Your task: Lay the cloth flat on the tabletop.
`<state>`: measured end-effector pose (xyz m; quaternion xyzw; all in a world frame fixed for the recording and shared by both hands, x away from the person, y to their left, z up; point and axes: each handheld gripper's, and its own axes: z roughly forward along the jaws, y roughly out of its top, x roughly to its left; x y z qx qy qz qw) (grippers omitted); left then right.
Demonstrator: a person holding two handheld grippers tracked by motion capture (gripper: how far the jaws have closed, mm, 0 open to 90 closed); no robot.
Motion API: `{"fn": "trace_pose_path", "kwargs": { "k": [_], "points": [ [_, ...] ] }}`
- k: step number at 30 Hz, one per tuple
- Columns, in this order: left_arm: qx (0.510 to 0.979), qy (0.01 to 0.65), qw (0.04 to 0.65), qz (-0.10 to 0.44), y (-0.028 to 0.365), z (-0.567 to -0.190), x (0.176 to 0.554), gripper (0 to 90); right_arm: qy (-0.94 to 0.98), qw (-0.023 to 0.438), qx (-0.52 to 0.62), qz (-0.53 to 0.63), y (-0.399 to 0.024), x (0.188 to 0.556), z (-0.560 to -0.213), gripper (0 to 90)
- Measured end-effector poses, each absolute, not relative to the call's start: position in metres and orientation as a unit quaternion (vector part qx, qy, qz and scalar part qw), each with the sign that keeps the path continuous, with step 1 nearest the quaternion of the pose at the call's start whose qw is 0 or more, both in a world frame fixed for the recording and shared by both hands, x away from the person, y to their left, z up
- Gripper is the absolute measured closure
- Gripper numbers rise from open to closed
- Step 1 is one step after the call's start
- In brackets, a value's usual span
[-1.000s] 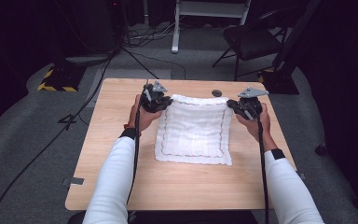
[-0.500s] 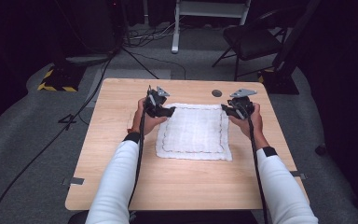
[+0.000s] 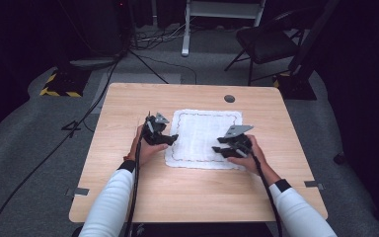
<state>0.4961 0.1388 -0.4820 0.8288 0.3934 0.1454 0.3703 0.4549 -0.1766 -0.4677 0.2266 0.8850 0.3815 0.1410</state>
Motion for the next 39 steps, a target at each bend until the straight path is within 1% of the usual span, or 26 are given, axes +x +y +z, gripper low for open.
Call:
{"fn": "trace_pose_path", "kwargs": {
  "k": [3,5,7,9,10,13,15,17,18,20,23,24,26,28,30,32,35,37,38,39],
  "points": [
    [0.815,0.424,0.367,0.146,0.145,-0.487,0.508,29.1,0.891,0.116,0.191,0.394,-0.145,0.440,-0.471,53.4],
    [0.814,0.428,0.367,0.137,0.148,-0.489,0.508,29.0,0.900,0.104,0.165,0.390,-0.126,0.430,-0.475,53.0],
    [0.820,0.414,0.376,0.124,0.150,-0.489,0.501,28.9,0.909,0.092,0.139,0.381,-0.113,0.422,-0.478,52.9],
    [0.827,0.396,0.380,0.123,0.151,-0.487,0.490,28.2,0.916,0.093,0.127,0.368,-0.111,0.416,-0.482,52.9],
    [0.831,0.389,0.379,0.123,0.151,-0.486,0.486,28.1,0.916,0.086,0.130,0.370,-0.114,0.415,-0.483,52.9],
    [0.835,0.385,0.375,0.121,0.153,-0.483,0.480,27.9,0.907,0.082,0.155,0.382,-0.121,0.416,-0.484,52.0],
    [0.836,0.383,0.375,0.117,0.155,-0.485,0.477,34.8,0.906,0.089,0.141,0.388,-0.112,0.411,-0.484,52.0],
    [0.840,0.381,0.371,0.109,0.156,-0.490,0.476,37.1,0.908,0.088,0.122,0.391,-0.098,0.404,-0.486,52.6],
    [0.842,0.380,0.368,0.101,0.155,-0.492,0.475,39.9,0.908,0.091,0.116,0.392,-0.091,0.402,-0.487,53.0],
    [0.844,0.379,0.364,0.103,0.156,-0.495,0.476,38.5,0.906,0.083,0.110,0.400,-0.078,0.401,-0.493,54.3],
    [0.835,0.394,0.370,0.103,0.160,-0.497,0.478,31.1,0.906,0.080,0.117,0.399,-0.062,0.405,-0.499,53.5],
    [0.834,0.397,0.369,0.105,0.162,-0.497,0.478,29.0,0.905,0.087,0.117,0.399,-0.058,0.406,-0.498,53.4],
    [0.832,0.398,0.370,0.111,0.164,-0.496,0.477,27.8,0.902,0.088,0.123,0.404,-0.050,0.409,-0.495,53.1],
    [0.828,0.400,0.374,0.117,0.167,-0.494,0.477,26.6,0.907,0.103,0.120,0.391,-0.041,0.413,-0.494,52.1],
    [0.825,0.403,0.378,0.121,0.169,-0.493,0.476,26.3,0.909,0.102,0.125,0.385,-0.034,0.416,-0.495,52.1],
    [0.822,0.403,0.381,0.126,0.170,-0.492,0.476,25.8,0.907,0.105,0.138,0.384,-0.032,0.420,-0.497,55.6],
    [0.818,0.408,0.381,0.138,0.168,-0.491,0.479,25.1,0.903,0.103,0.154,0.388,-0.034,0.424,-0.498,67.6],
    [0.814,0.410,0.376,0.167,0.166,-0.491,0.482,25.7,0.902,0.104,0.160,0.387,-0.035,0.426,-0.498,76.0],
    [0.813,0.414,0.372,0.169,0.165,-0.490,0.485,26.3,0.903,0.111,0.159,0.384,-0.035,0.426,-0.497,79.7],
    [0.815,0.419,0.368,0.159,0.164,-0.489,0.490,26.0,0.904,0.113,0.158,0.382,-0.035,0.426,-0.497,82.8]
  ]
}}
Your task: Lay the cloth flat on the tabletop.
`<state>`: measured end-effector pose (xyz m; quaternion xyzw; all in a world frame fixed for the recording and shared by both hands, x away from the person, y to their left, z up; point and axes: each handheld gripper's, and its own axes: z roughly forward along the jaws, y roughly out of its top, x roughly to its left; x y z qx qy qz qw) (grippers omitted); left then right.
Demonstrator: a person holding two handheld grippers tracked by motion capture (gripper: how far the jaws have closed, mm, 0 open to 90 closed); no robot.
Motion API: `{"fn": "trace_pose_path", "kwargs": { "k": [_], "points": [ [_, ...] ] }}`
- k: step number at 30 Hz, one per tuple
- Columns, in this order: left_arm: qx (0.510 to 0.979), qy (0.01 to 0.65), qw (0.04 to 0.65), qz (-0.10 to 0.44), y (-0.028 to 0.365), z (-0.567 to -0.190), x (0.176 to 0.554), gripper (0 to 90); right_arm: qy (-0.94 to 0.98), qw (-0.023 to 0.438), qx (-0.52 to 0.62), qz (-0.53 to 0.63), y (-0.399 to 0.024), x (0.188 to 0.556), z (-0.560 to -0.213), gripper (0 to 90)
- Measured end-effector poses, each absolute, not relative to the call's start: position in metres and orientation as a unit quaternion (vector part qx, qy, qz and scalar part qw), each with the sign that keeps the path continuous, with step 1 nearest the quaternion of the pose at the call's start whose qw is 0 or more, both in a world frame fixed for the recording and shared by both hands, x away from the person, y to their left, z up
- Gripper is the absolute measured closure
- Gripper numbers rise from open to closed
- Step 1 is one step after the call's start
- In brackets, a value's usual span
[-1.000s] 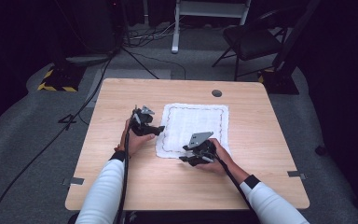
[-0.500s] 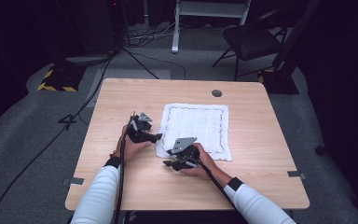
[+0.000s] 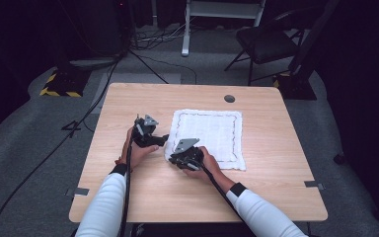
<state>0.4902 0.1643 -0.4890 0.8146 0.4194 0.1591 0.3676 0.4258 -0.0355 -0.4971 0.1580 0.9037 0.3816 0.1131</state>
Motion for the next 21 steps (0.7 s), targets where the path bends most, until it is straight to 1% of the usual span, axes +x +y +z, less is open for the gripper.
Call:
{"fn": "trace_pose_path", "kwargs": {
  "k": [2,7,16,21],
  "points": [
    [0.806,0.430,0.375,0.155,0.163,-0.486,0.499,25.5,0.904,0.114,0.156,0.380,-0.037,0.425,-0.497,85.8],
    [0.797,0.443,0.382,0.150,0.154,-0.484,0.519,25.5,0.910,0.100,0.136,0.379,-0.038,0.417,-0.495,87.2],
    [0.811,0.446,0.346,0.153,0.120,-0.491,0.540,24.3,0.916,0.085,0.109,0.378,-0.037,0.391,-0.494,87.4],
    [0.816,0.450,0.325,0.161,0.111,-0.496,0.545,23.9,0.919,0.078,0.093,0.375,-0.037,0.380,-0.493,87.4]
  ]
}}
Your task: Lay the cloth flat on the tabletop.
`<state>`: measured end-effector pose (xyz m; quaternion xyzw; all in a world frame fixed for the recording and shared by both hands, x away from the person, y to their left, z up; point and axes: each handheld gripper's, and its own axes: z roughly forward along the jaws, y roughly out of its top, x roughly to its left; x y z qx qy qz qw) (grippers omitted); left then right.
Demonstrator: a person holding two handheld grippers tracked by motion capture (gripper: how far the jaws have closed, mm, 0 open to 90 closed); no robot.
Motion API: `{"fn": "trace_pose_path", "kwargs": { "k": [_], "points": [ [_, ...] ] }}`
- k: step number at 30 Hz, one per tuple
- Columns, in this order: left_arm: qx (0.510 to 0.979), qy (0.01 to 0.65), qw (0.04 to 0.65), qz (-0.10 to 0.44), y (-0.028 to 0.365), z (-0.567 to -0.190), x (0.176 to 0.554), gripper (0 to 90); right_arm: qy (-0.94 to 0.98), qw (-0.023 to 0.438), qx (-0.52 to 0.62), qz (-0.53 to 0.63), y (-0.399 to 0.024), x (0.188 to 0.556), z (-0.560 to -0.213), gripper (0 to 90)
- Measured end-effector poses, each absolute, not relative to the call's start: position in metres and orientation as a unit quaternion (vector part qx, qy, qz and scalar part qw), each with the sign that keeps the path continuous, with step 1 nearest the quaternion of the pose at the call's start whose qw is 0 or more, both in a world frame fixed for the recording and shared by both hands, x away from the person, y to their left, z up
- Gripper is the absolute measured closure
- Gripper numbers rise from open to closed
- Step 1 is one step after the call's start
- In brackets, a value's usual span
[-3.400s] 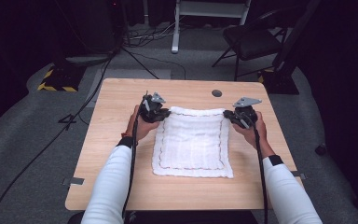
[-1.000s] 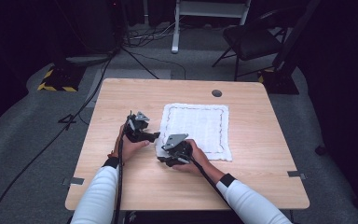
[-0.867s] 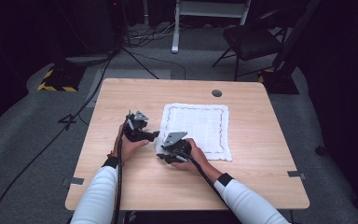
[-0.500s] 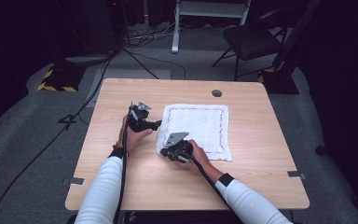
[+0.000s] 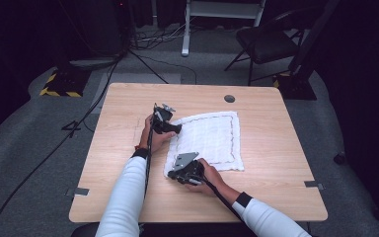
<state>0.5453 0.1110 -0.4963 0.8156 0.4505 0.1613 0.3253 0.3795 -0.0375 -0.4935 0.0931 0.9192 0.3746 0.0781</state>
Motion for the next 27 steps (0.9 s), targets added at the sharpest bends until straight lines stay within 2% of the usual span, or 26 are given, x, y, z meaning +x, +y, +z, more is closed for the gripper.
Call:
{"fn": "trace_pose_path", "kwargs": {
  "k": [7,12,13,14,17,20,23,27],
  "points": [
    [0.809,0.466,0.326,0.153,0.124,-0.499,0.547,15.8,0.922,0.072,0.084,0.372,-0.040,0.371,-0.493,87.5],
    [0.816,0.451,0.325,0.156,0.124,-0.499,0.543,15.9,0.924,0.070,0.073,0.369,-0.040,0.366,-0.492,87.5],
    [0.821,0.436,0.338,0.150,0.124,-0.499,0.541,21.8,0.924,0.069,0.071,0.369,-0.041,0.366,-0.492,87.5],
    [0.828,0.420,0.342,0.146,0.124,-0.498,0.539,34.7,0.923,0.068,0.075,0.371,-0.041,0.365,-0.492,87.5],
    [0.833,0.408,0.349,0.134,0.124,-0.496,0.536,56.1,0.923,0.067,0.073,0.371,-0.042,0.366,-0.492,87.5],
    [0.832,0.408,0.359,0.115,0.130,-0.496,0.536,72.4,0.921,0.065,0.082,0.374,-0.043,0.367,-0.493,87.4],
    [0.831,0.411,0.361,0.106,0.136,-0.495,0.535,80.1,0.921,0.066,0.080,0.375,-0.045,0.369,-0.492,87.5],
    [0.828,0.416,0.361,0.108,0.142,-0.493,0.535,82.0,0.918,0.071,0.083,0.381,-0.047,0.369,-0.490,87.5]
  ]
}}
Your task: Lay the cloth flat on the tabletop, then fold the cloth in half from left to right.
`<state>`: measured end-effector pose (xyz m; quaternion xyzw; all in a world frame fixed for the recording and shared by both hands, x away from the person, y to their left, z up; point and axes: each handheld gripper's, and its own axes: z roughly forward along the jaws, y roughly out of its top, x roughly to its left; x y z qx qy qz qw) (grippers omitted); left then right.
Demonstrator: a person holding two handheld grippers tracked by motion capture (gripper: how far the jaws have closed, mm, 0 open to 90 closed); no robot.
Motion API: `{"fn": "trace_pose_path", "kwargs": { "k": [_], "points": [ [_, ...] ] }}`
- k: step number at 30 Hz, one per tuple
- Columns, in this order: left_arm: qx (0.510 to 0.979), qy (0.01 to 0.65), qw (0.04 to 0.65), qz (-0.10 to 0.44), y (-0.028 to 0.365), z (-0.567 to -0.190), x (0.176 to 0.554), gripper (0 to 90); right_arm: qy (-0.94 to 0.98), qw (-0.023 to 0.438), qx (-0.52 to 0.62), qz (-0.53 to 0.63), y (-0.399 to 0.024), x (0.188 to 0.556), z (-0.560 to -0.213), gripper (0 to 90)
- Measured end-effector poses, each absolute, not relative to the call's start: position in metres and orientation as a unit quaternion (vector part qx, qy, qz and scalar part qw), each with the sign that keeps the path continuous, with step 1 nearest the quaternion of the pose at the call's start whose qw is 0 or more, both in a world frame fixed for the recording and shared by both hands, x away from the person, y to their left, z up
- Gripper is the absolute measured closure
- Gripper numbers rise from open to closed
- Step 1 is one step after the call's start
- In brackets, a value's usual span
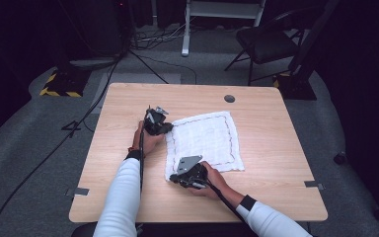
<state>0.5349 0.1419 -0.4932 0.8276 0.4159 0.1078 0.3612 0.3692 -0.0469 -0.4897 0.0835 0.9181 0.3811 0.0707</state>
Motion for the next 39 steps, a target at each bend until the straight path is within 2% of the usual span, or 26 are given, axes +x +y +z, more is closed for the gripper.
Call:
{"fn": "trace_pose_path", "kwargs": {
  "k": [24,32,39],
  "points": [
    [0.811,0.420,0.381,0.146,0.168,-0.464,0.528,82.9,0.899,0.107,0.098,0.414,-0.057,0.375,-0.469,87.5],
    [0.805,0.419,0.388,0.159,0.159,-0.454,0.529,82.9,0.889,0.118,0.115,0.428,-0.075,0.376,-0.458,87.5],
    [0.803,0.411,0.396,0.170,0.135,-0.443,0.533,82.9,0.877,0.130,0.142,0.440,-0.103,0.377,-0.451,87.6]
  ]
}}
